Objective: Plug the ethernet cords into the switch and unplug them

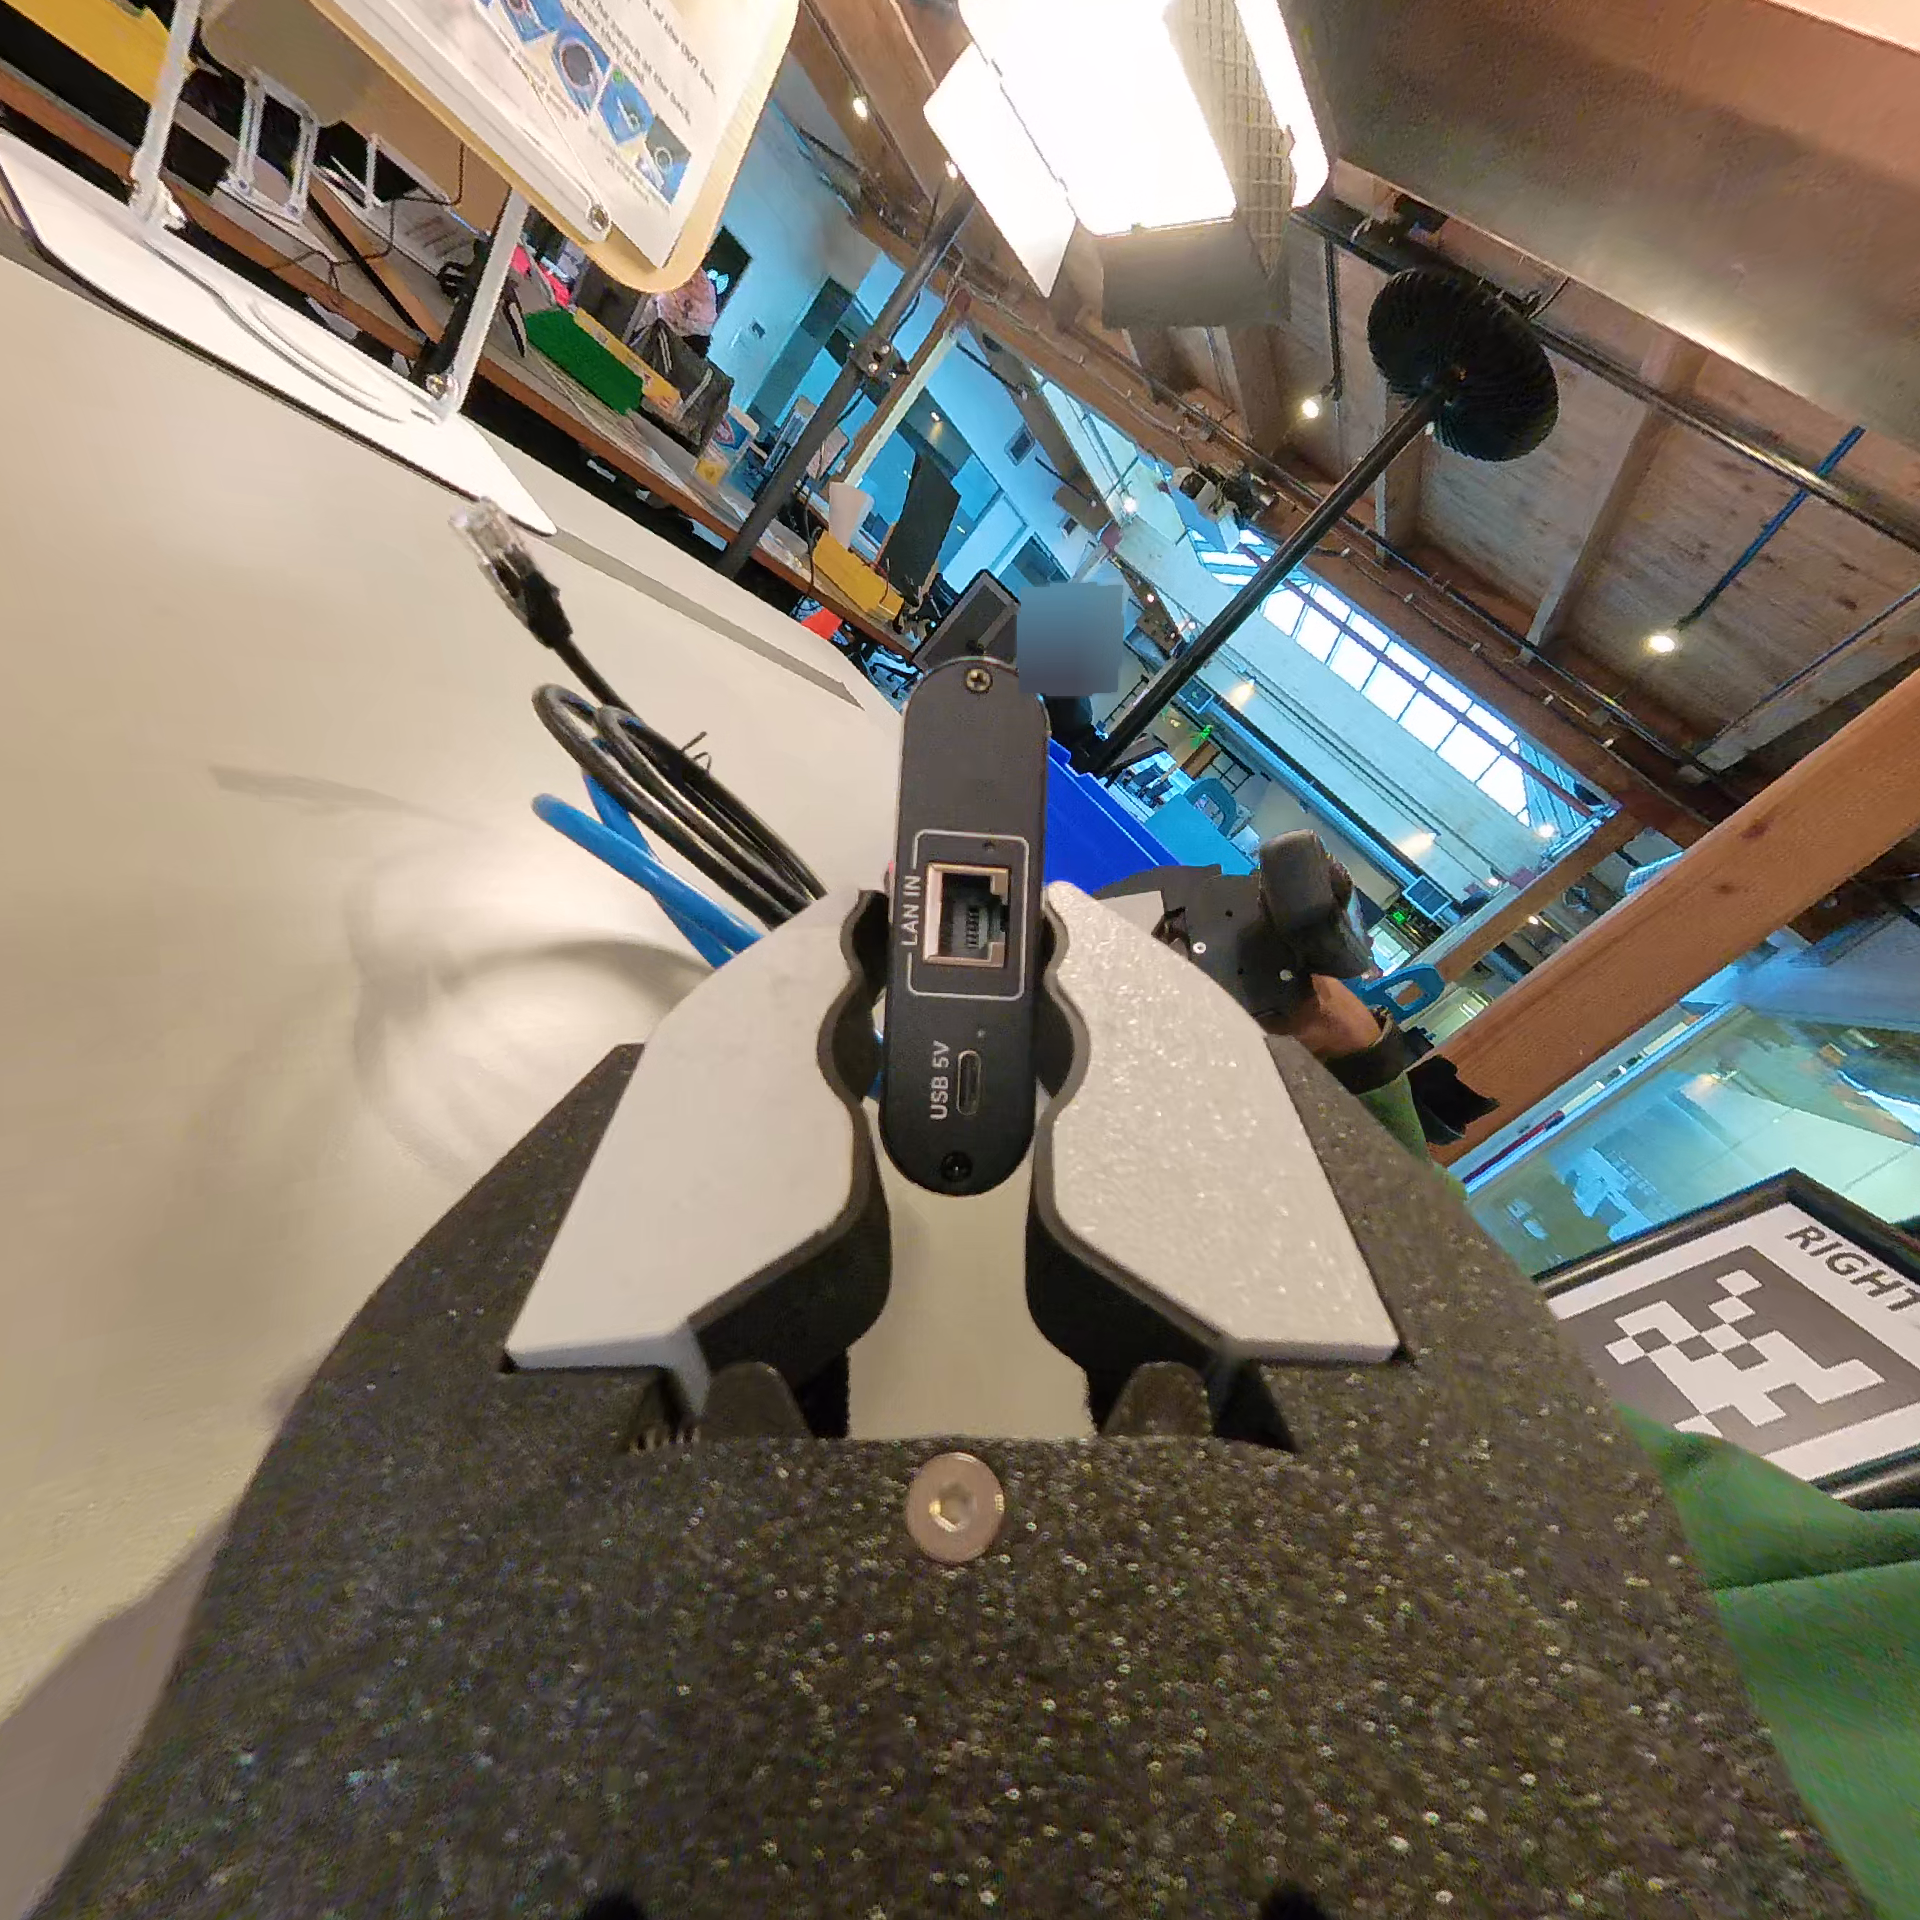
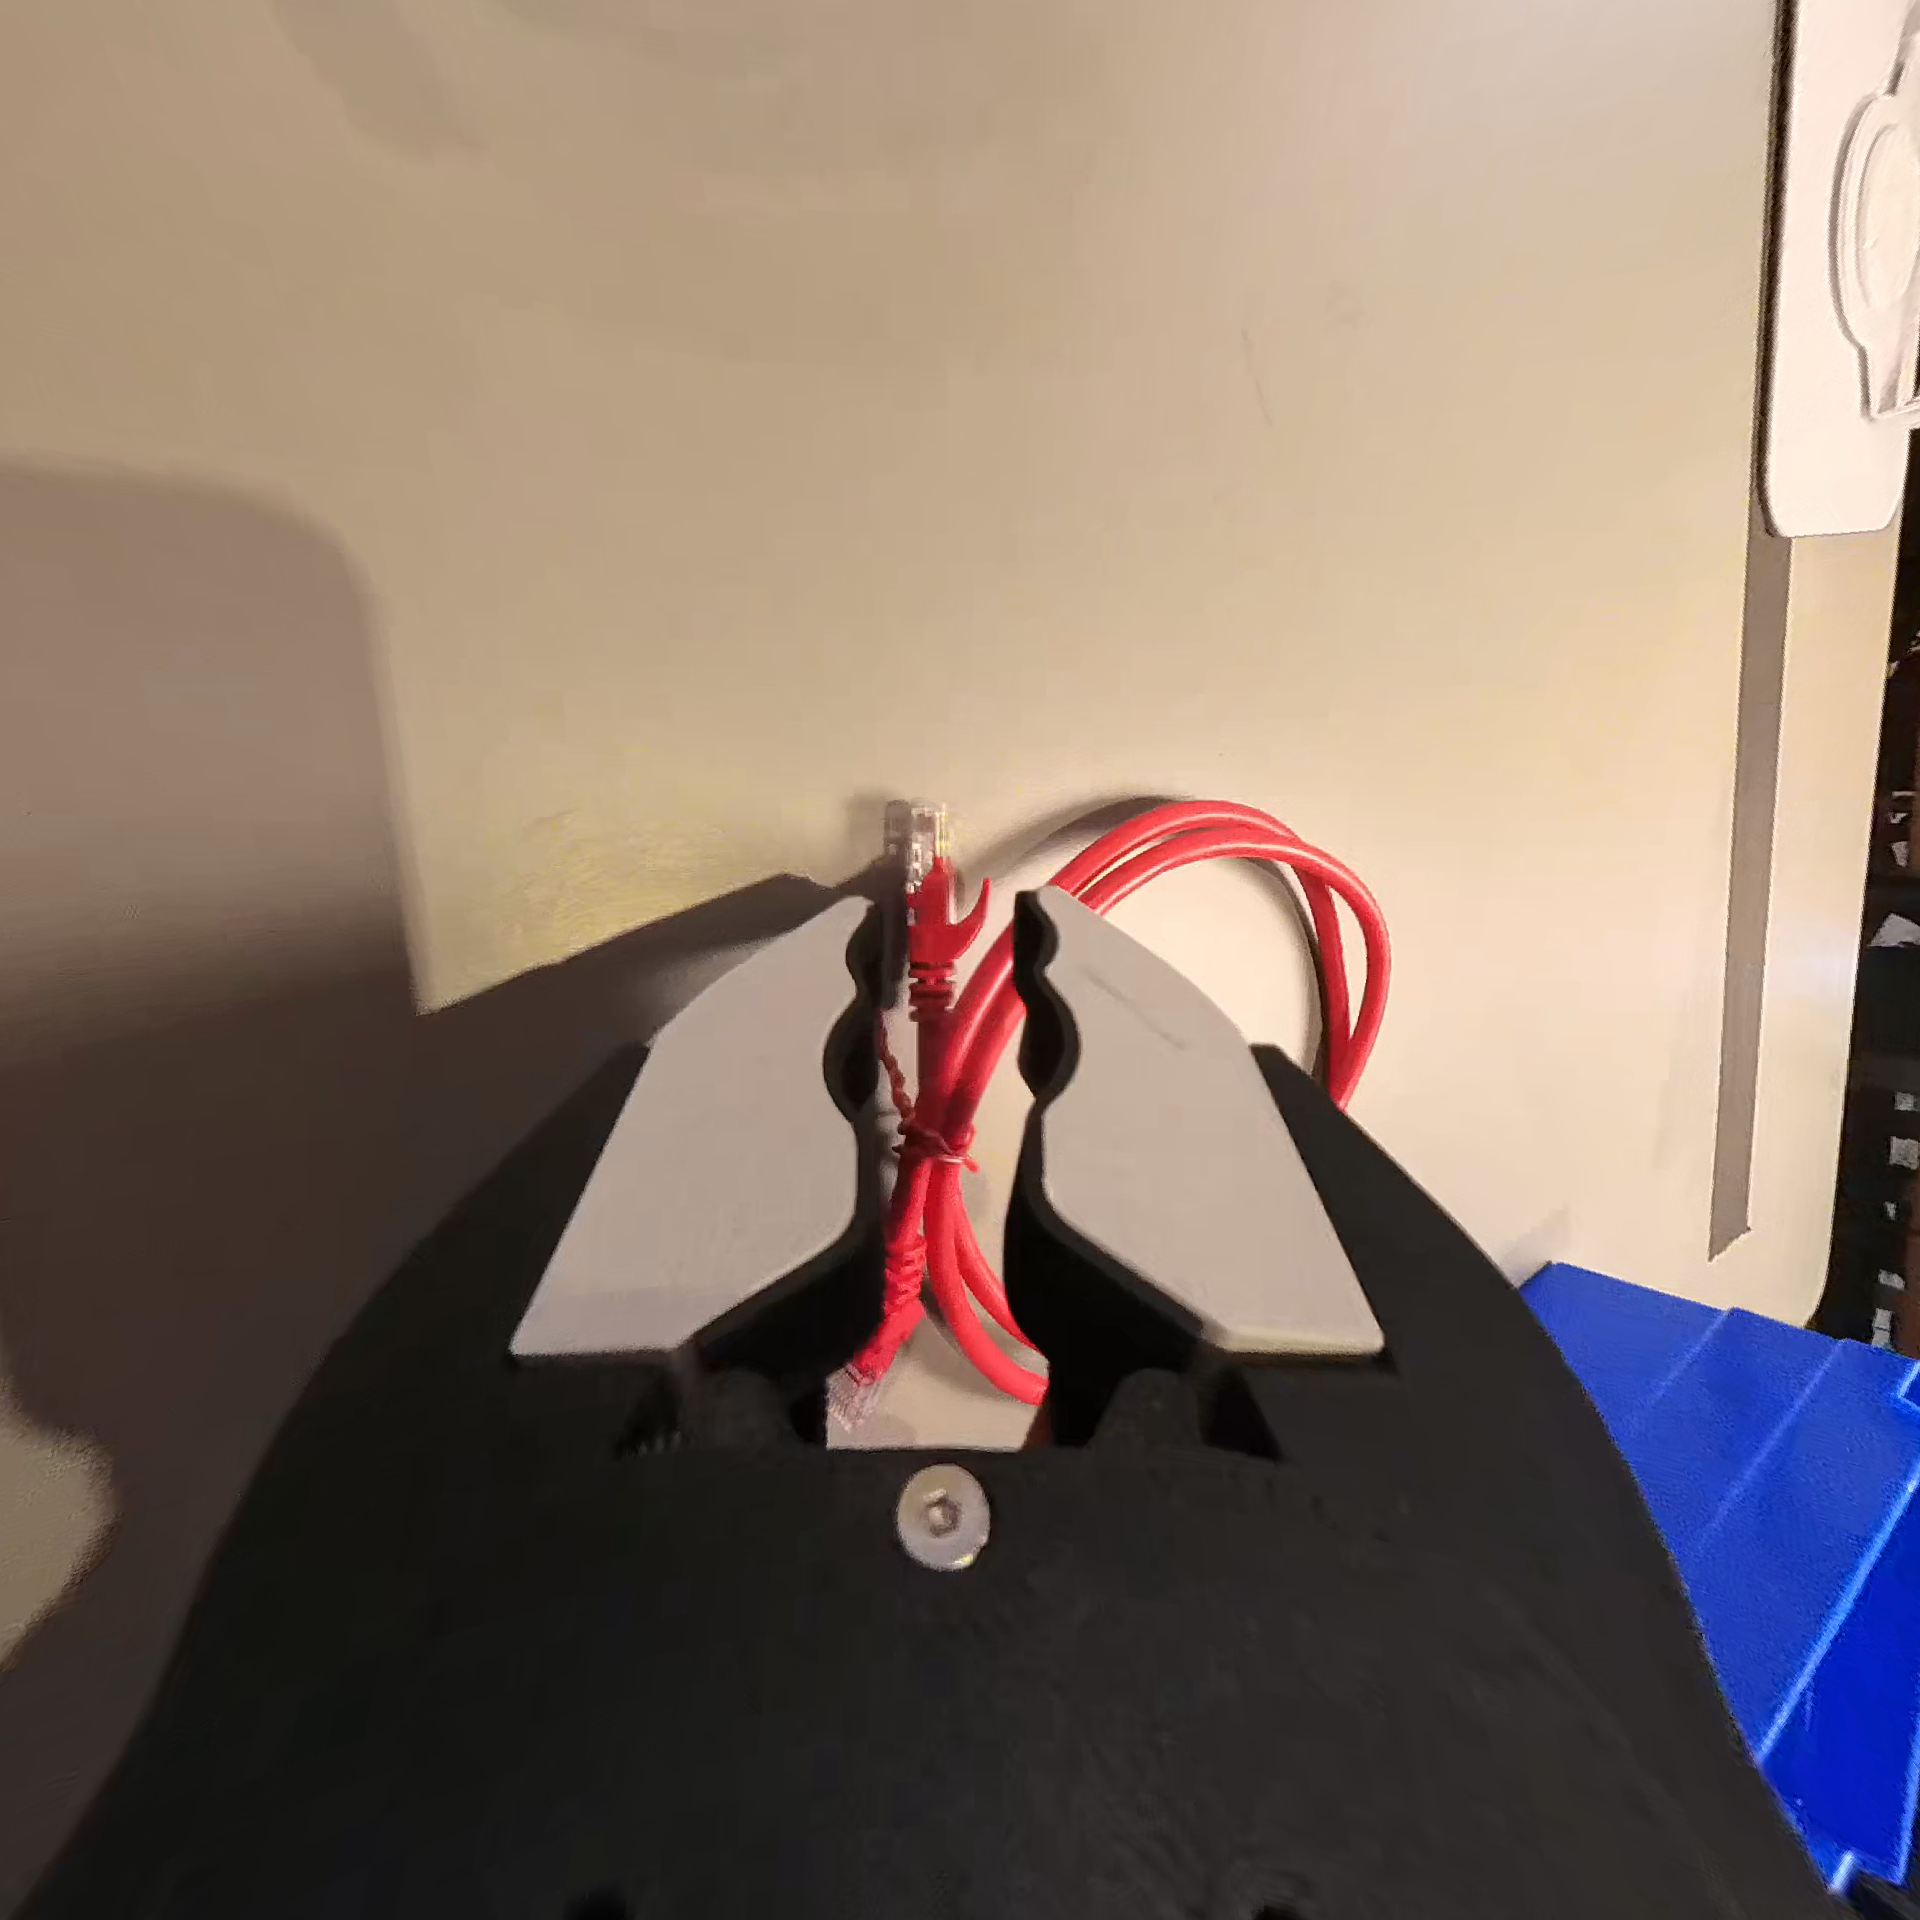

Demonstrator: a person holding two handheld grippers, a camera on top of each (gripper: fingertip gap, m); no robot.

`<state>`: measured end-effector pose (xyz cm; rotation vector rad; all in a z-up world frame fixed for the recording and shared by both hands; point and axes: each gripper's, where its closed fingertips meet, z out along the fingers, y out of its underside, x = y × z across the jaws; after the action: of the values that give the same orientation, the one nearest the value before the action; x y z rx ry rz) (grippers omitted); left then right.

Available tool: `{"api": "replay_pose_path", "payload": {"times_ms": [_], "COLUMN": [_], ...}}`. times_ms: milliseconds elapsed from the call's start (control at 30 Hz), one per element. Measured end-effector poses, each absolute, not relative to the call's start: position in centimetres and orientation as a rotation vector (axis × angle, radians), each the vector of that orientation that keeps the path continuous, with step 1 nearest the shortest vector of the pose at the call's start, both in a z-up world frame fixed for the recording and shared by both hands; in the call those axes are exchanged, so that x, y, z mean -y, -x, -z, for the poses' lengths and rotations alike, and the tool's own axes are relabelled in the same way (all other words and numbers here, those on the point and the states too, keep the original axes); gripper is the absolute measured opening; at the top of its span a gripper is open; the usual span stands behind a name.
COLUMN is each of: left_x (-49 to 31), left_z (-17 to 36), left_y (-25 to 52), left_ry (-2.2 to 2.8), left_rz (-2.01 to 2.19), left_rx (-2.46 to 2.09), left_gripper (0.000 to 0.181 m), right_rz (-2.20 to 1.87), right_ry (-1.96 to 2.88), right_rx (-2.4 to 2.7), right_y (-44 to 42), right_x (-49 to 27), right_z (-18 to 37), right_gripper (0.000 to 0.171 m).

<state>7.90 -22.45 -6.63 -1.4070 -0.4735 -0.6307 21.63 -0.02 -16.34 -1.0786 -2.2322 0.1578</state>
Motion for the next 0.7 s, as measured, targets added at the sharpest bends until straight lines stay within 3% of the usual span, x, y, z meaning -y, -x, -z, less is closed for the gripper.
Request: {"api": "replay_pose_path", "payload": {"times_ms": [233, 367, 700], "left_x": [22.5, 22.4, 21.8], "left_z": [6.9, 7.1, 7.1], "left_y": [-8.1, -8.3, -9.6], "left_ry": [1.425, 1.433, 1.447], "left_rz": [0.631, 0.634, 0.664], "left_rx": [0.481, 0.486, 0.456], "left_gripper": [0.027, 0.027, 0.027], "right_rz": [-0.129, -0.103, -0.289], "right_ry": [1.169, 1.206, 1.467], "right_rx": [2.230, 2.220, 2.270], "right_y": [-21.3, -21.6, -22.0], "right_x": [-1.0, -1.6, -1.9], "right_z": [17.0, 16.8, 17.3], "right_gripper": [0.016, 0.026, 0.024]}}
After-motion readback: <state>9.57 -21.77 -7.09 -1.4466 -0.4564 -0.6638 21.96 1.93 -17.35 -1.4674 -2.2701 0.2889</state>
